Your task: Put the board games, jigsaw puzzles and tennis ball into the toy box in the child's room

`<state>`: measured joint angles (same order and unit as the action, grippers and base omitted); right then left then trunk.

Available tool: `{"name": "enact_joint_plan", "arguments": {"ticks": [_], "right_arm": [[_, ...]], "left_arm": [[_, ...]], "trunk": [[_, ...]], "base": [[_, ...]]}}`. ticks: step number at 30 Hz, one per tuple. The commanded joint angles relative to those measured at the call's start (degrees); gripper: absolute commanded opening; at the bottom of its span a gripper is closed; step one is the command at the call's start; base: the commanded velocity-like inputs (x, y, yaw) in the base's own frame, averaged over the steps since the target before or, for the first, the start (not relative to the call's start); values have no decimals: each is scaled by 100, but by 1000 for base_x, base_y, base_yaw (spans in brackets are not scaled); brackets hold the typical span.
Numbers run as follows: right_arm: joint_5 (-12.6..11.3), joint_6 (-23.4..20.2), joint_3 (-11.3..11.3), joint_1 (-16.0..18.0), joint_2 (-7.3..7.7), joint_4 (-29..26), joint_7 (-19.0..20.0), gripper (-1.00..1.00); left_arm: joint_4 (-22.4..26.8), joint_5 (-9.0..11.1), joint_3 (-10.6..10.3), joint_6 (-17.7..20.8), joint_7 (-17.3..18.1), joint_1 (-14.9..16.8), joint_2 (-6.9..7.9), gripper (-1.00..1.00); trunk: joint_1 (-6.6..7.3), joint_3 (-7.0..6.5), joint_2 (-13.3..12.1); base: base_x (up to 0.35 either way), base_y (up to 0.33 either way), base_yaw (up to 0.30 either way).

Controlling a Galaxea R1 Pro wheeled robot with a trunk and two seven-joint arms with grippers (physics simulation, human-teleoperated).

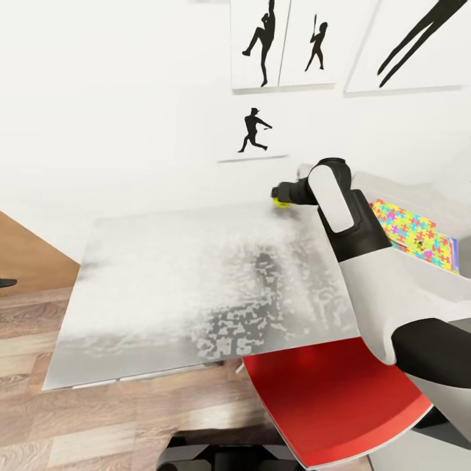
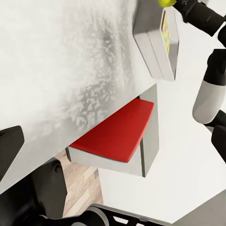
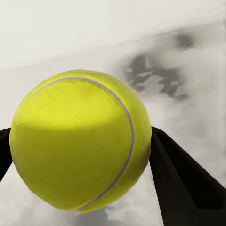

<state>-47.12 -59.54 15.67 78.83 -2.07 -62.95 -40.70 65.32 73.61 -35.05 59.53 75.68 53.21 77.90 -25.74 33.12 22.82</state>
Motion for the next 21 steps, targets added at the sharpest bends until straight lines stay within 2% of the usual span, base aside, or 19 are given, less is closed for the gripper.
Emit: {"name": "enact_joint_plan", "arguments": {"ticks": [1,10,21], "right_arm": [[-69,-3,7,1,1,-14,-142,-100],[-68,12,-36,1,1,-42,-661,-100],[-63,21,-73,0,83,-42,-834,-100]], "left_arm": [[-3,22,-46,47,17,32,6,100],[-3,22,-46,47,17,30,6,100],[-2,22,-46,47,25,31,0,100]], "trunk": [[-4,-1,10],[-4,-85,10],[-4,-189,10]], "base": [[0,0,0],[0,-18,0],[0,-212,0]]}}
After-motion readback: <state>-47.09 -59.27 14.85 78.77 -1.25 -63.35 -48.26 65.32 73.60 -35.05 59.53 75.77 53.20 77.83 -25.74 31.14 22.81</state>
